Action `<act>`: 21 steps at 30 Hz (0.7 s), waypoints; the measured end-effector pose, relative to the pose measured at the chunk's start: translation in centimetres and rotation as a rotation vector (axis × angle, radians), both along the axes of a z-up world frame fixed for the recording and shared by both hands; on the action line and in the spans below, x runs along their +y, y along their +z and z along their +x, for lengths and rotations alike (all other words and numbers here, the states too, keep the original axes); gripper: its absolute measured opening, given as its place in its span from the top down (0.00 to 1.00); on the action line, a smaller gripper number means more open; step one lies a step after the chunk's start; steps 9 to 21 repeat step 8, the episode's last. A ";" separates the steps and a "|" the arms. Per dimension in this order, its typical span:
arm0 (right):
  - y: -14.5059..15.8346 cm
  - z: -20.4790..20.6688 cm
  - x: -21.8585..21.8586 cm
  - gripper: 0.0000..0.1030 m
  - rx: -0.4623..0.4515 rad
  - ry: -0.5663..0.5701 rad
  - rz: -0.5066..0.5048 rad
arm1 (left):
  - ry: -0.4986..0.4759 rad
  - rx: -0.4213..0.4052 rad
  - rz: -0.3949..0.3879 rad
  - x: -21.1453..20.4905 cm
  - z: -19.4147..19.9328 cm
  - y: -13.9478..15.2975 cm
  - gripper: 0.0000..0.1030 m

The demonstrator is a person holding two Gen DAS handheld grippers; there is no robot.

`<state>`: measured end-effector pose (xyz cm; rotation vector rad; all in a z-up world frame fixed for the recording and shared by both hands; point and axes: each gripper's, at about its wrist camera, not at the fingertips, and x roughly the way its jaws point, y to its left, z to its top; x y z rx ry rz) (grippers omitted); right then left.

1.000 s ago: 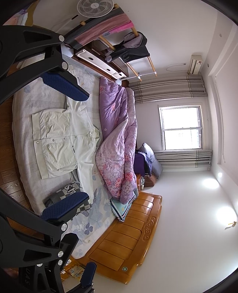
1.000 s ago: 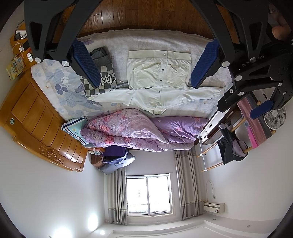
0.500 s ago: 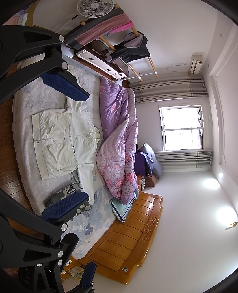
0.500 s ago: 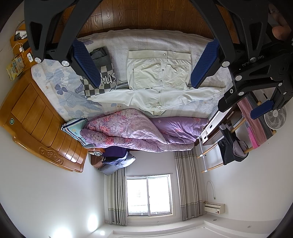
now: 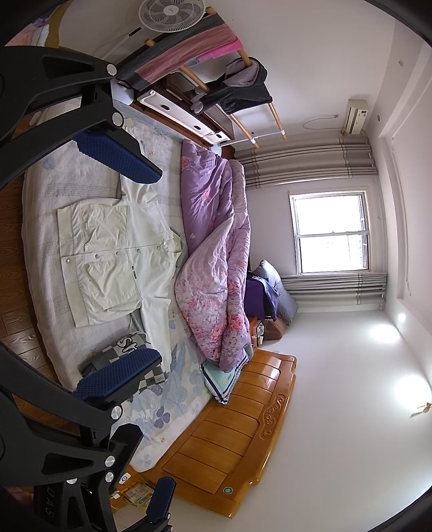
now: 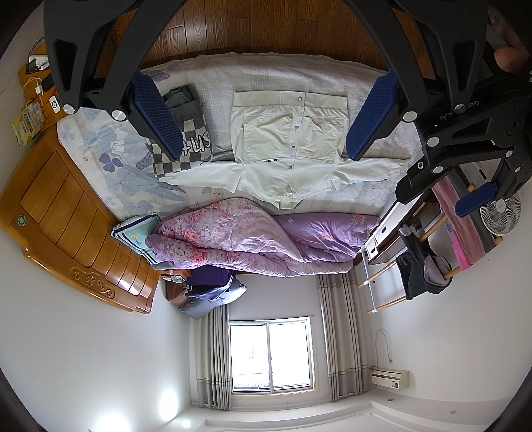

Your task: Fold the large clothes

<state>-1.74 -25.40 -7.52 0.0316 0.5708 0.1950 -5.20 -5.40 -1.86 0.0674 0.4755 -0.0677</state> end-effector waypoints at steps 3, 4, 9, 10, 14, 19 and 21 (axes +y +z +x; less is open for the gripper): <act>0.1 0.1 0.0 0.08 -0.002 0.000 0.000 | -0.009 0.009 -0.007 0.2 0.2 -0.1 0.04; 0.0 0.1 0.0 0.08 -0.001 0.001 0.001 | -0.007 0.013 -0.011 0.5 0.3 -0.1 0.04; -0.1 0.1 -0.2 0.08 0.005 0.005 0.002 | 0.001 0.018 -0.011 1.3 0.7 -0.2 0.04; -0.1 0.1 -0.2 0.08 0.005 0.005 0.002 | 0.001 0.018 -0.011 1.3 0.7 -0.2 0.04; -0.1 0.1 -0.2 0.08 0.005 0.005 0.002 | 0.001 0.018 -0.011 1.3 0.7 -0.2 0.04; -0.1 0.1 -0.2 0.08 0.005 0.005 0.002 | 0.001 0.018 -0.011 1.3 0.7 -0.2 0.04; -0.1 0.1 -0.2 0.08 0.005 0.005 0.002 | 0.001 0.018 -0.011 1.3 0.7 -0.2 0.04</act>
